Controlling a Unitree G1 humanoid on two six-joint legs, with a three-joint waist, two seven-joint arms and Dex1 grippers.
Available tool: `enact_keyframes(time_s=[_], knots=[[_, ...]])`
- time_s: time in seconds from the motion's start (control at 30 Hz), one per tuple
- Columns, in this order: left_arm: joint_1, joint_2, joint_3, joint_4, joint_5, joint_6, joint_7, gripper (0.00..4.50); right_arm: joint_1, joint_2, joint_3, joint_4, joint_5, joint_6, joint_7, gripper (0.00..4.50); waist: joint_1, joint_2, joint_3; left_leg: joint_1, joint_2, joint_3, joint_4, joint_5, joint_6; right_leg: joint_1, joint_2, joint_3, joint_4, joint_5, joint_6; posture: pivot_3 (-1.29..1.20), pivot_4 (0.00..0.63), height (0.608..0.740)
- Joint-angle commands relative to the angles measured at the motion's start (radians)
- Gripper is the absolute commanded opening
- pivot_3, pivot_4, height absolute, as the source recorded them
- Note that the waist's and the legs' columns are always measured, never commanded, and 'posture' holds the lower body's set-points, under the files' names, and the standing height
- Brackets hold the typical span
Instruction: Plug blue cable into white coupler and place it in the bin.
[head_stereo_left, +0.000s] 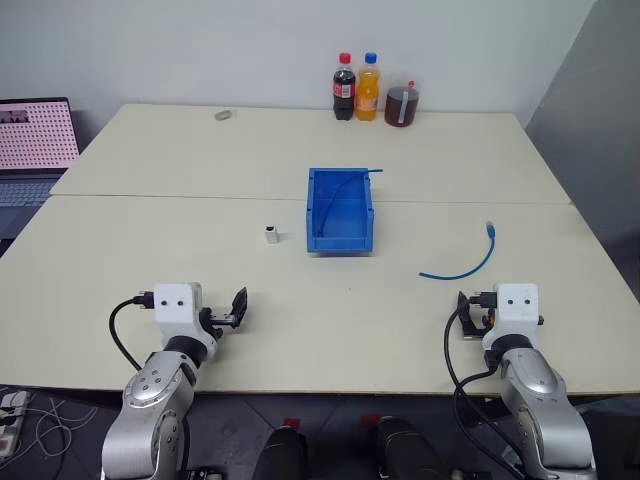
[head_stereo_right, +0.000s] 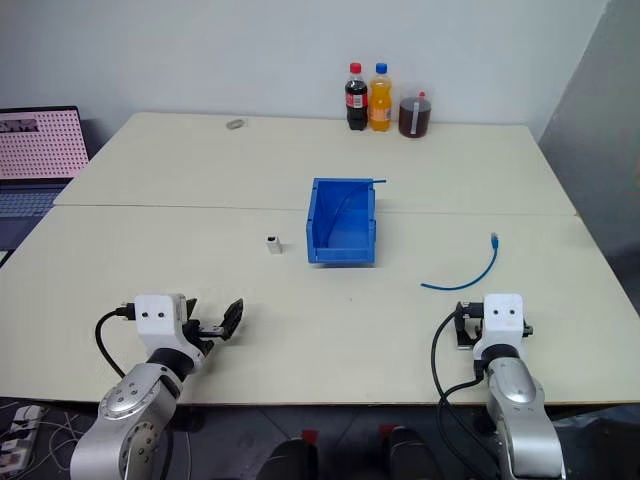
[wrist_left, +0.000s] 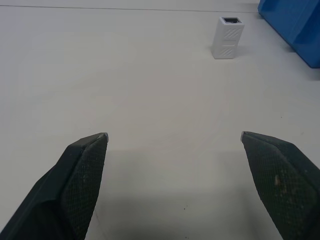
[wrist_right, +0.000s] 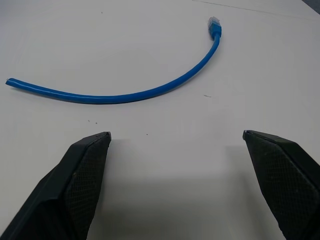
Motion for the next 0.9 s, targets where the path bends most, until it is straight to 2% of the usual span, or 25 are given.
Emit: enact_keyframes(time_s=[0.03,0.9], knots=[[-0.002,-0.001,-0.002,-0.043,-0.006,-0.017,-0.006,4.47,0.0,0.003,-0.011,-0.044,-0.01,-0.011,-0.008,4.5,0.0,0.0,0.0,0.0,0.0,0.0,0.0,0.0,0.0,0.0,0.0,0.0,0.0,0.0,0.0,0.0,0.15,0.74],[-0.029,-0.012,-0.001,-0.036,-0.029,-0.021,-0.018,4.47,-0.022,0.019,-0.02,-0.041,-0.023,0.001,-0.01,4.5,0.0,0.0,0.0,0.0,0.0,0.0,0.0,0.0,0.0,0.0,0.0,0.0,0.0,0.0,0.0,0.0,0.15,0.74]])
